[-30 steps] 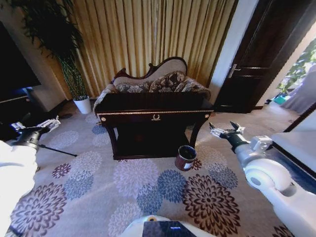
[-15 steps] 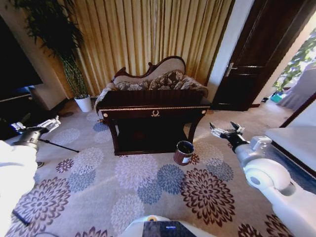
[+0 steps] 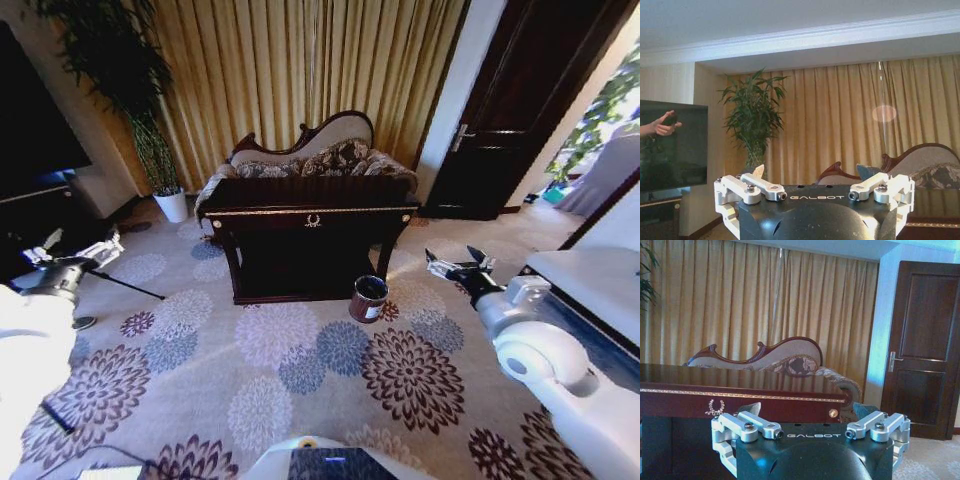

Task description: Move to the front of the table and place the trash on the table into the trash bin.

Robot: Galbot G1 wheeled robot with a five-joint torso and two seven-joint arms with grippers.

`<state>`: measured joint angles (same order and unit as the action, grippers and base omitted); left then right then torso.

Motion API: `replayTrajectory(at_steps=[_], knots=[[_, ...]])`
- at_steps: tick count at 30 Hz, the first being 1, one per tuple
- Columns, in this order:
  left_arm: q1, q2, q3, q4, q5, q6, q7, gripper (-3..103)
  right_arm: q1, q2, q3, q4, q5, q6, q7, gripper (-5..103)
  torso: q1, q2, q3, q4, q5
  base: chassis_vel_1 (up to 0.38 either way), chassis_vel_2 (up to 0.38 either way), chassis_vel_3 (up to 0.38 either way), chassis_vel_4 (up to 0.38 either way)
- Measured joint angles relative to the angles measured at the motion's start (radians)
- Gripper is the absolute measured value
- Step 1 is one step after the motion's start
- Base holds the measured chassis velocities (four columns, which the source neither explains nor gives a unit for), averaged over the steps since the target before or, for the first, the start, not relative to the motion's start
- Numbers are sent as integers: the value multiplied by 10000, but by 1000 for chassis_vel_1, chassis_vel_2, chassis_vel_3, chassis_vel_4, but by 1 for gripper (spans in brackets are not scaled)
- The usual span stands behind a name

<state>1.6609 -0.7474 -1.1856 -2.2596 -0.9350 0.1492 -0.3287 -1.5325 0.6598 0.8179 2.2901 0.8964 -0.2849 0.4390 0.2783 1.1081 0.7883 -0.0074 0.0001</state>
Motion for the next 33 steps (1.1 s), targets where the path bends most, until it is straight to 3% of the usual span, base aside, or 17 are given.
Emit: replayTrajectory(at_steps=[21, 23, 33], knots=[[239, -175, -129, -284, 44, -25, -14, 100, -310, 118, 279, 216, 8, 58, 0, 100, -8, 6, -5, -1, 0, 118, -116, -122, 112], [255, -179, -154, -292, 44, -25, -20, 100, -315, 130, 287, 176, -5, 133, 0, 100, -4, 3, 0, 9, -4, 32, -13, -30, 25], [459, -397, -227, -424, 51, -26, -20, 100, -445, 288, 285, 110, -183, 367, 12, 100, 1, -1, 0, 3, -2, 0, 0, 0, 0]])
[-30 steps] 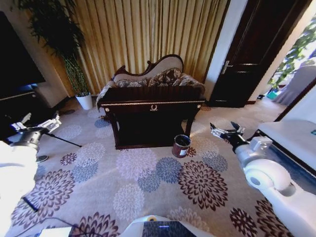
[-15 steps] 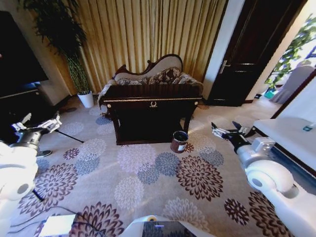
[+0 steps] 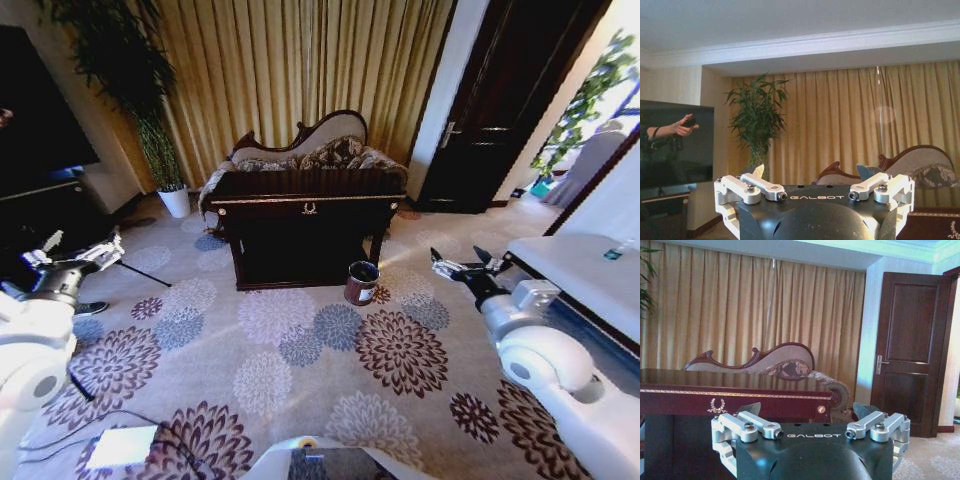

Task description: Move to the front of the table and place the trash on the table into the trash bin.

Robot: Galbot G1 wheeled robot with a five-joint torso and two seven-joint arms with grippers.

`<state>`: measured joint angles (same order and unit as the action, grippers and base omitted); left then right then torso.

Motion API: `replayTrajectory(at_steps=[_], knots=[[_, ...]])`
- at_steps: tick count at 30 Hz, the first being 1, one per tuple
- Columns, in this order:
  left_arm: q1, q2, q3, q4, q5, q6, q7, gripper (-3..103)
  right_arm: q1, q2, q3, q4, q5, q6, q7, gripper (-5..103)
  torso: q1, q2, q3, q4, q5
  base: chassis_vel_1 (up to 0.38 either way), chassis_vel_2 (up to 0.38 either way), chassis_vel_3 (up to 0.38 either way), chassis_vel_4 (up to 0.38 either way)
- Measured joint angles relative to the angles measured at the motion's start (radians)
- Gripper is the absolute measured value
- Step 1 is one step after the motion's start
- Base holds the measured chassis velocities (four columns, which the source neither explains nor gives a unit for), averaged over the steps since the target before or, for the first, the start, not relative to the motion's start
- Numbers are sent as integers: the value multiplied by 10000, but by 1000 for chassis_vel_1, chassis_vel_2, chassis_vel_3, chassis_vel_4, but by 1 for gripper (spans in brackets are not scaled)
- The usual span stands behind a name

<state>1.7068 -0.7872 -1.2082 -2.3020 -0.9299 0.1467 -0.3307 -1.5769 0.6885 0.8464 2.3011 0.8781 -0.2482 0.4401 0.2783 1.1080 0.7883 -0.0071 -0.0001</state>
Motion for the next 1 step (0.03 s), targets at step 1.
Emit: replayTrajectory(at_steps=[1], knots=[[40, -29, -14, -11, 0, -9, 0, 100, -19, 16, 1, 31, -11, 1, 10, 100, 0, 0, 0, 0, 0, 0, 0, 0, 0]])
